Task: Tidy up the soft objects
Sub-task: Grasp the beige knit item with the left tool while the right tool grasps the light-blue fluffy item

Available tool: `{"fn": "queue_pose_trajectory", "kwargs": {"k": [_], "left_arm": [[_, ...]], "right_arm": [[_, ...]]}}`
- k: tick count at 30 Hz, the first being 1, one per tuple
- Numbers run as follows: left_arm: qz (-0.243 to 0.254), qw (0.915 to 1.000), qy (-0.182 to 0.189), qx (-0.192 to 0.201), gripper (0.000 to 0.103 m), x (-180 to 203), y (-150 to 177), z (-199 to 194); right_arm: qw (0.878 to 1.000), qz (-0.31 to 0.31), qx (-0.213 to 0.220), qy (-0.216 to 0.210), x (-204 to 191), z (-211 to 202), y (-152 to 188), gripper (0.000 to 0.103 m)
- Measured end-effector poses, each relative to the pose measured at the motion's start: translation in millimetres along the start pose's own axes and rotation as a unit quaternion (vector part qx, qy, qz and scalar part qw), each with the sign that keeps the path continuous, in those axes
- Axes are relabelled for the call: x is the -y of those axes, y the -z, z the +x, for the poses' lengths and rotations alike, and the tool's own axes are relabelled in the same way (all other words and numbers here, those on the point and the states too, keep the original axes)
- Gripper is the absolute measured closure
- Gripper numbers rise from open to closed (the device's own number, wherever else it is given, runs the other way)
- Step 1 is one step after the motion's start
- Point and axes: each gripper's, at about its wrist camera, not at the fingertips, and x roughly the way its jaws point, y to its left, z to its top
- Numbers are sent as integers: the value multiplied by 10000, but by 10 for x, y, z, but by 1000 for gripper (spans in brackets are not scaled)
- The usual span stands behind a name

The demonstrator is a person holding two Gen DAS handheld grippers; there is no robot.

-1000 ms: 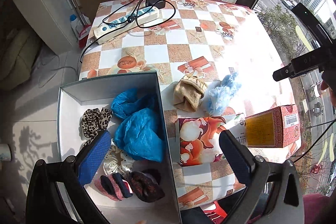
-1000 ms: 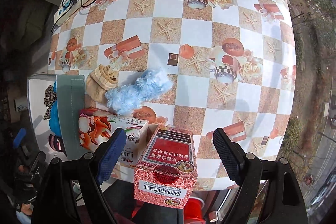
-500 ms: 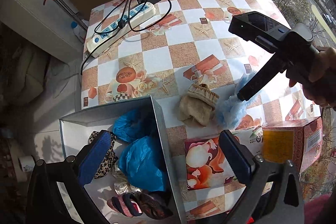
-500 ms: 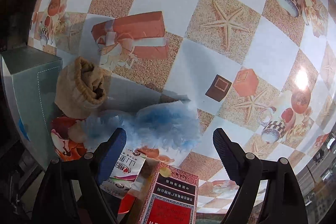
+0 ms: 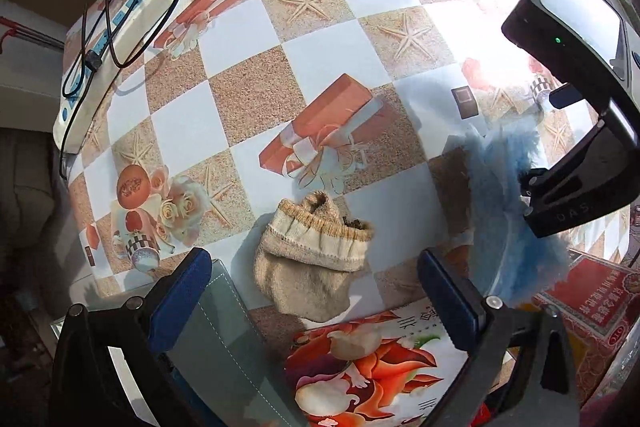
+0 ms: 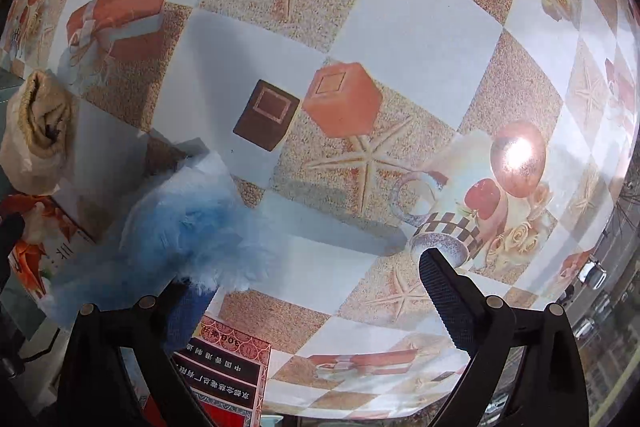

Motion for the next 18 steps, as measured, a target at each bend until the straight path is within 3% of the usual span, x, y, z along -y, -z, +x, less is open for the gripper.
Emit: {"fn": "queue_pose_trajectory", "kwargs": {"k": [2,4,6,9,11,18], "left_arm": [[-7,9999,45,-118,0,22,-43,87],[-16,9998,54,-216,0,37,-72,161],[-44,9995,54,-295,0,39,-92,224],[-112,9988,37,-480,0,-8,-111,358],[-176,9979,4,-621,0,-37,-130,446],[-193,9965,-190,-795,0,-34,-111,648]], "right_arm": [[9994,259,17,227,195,64,114,5],[9981,608,84,8,402,72,236,5],[9915,995,197,-813,579,13,336,5],[9703,1307,221,-2022,650,-60,370,5],[9608,1283,223,-2448,568,-112,319,5],[9617,942,58,-2572,95,-136,-10,5]]}}
